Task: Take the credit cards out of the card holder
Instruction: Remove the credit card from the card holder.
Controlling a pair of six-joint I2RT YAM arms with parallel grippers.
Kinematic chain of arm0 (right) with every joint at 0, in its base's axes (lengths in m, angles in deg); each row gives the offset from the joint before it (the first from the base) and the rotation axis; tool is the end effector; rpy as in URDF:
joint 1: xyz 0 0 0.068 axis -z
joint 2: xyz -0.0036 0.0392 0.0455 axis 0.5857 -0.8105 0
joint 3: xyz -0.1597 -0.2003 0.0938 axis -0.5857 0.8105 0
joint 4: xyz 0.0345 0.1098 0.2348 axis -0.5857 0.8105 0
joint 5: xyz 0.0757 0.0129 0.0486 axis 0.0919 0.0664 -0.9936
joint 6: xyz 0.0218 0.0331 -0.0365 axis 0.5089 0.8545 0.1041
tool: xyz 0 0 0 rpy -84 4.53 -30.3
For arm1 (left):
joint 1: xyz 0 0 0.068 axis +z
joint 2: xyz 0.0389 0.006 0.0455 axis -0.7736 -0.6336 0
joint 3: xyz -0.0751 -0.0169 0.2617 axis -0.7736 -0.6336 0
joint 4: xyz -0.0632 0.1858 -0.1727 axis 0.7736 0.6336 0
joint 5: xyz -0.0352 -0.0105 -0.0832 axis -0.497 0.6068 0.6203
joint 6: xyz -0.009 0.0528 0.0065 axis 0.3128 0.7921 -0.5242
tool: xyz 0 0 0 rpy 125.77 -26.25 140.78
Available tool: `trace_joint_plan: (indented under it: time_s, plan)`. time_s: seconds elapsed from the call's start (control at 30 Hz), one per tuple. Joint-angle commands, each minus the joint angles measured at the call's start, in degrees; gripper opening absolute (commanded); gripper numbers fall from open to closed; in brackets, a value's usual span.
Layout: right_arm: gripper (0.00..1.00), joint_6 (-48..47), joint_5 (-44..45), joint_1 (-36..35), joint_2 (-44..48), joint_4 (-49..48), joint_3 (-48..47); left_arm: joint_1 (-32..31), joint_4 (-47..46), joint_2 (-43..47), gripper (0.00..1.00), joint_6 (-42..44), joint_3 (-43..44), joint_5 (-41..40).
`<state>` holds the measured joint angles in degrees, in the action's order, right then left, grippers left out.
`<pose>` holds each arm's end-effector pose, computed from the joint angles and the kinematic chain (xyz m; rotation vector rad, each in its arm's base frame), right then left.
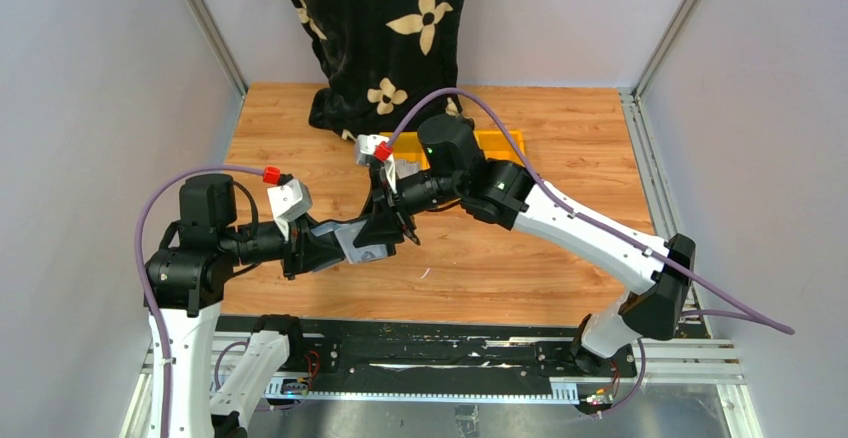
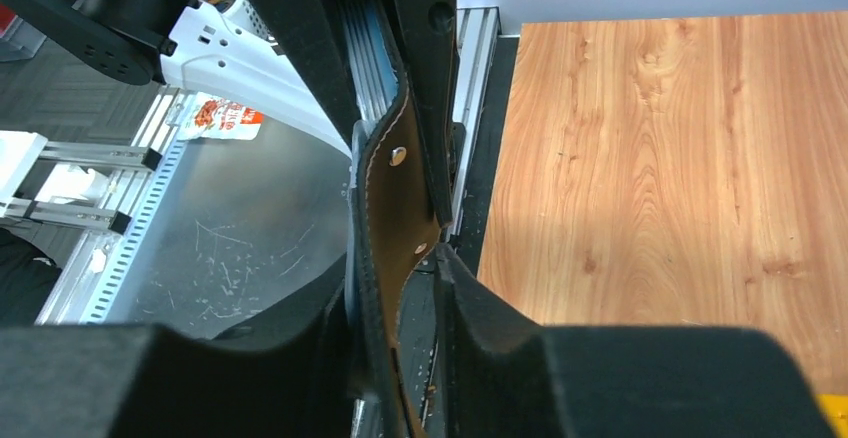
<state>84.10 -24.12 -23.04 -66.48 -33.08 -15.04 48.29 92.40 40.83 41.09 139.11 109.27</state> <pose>0.1557 0.3086 0.4313 -1.4671 1.3014 1.4525 0.0744 -0.0343 0.4018 0.9795 1.7552 -0.9452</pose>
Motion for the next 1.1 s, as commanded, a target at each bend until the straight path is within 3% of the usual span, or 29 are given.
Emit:
trace_joint_plan:
  time_s: [0.0,0.07,0.2,0.27,0.4,0.43,0.47,0.6,0.67,0.73,0.87,1.07]
  plan:
    - [0.41,1.91,-1.73,-0.46,-2.07,-1.22,-1.10,-0.68,-0.56,-0.11,0.21,-2.21,0.95,0.23]
    - [0.51,3.26,-2.51,-0.87,-2.40,-3.39,-0.41,-0.75,-0.41,-0.22,0.20,-2.53,0.70,-0.10]
    - [0.53,4.33,-1.03,-1.49,-2.75,-6.54,0.78,-0.77,-0.41,-0.31,0.20,-2.67,0.63,-0.41]
    - [0.40,4.52,0.18,-1.49,-2.73,-7.29,1.23,-0.77,-0.40,-0.30,0.19,-2.98,0.87,-0.43]
    - [0.02,5.90,1.07,-1.40,-1.66,-9.31,3.08,-0.77,-0.36,0.16,0.20,-3.66,1.50,-0.05]
    - [0.00,6.80,1.12,-1.32,-1.18,-10.47,3.80,-0.77,-0.42,0.31,0.22,-3.85,1.64,-0.04]
    - [0.00,7.45,0.98,-1.17,-0.60,-11.81,4.90,-0.77,-0.38,0.40,0.24,-4.05,1.68,-0.04]
    - [0.00,16.80,0.62,0.07,3.02,-24.39,11.28,-0.77,-0.33,1.99,0.60,-2.12,0.06,2.60]
    - [0.00,22.14,1.11,0.03,5.32,-31.84,15.37,-0.77,-0.25,3.66,0.71,-1.32,-1.29,4.46]
    - [0.00,26.17,1.23,-0.08,7.41,-37.11,18.69,-0.78,-0.30,5.06,0.76,-1.76,-2.37,5.72]
    - [0.00,27.11,2.25,-0.45,11.77,-38.27,21.65,-0.77,-0.23,6.97,0.78,-1.94,-2.46,8.33]
    - [0.00,26.63,3.17,-1.37,16.35,-37.27,24.45,-0.77,-0.34,6.12,0.71,-3.05,0.91,11.12]
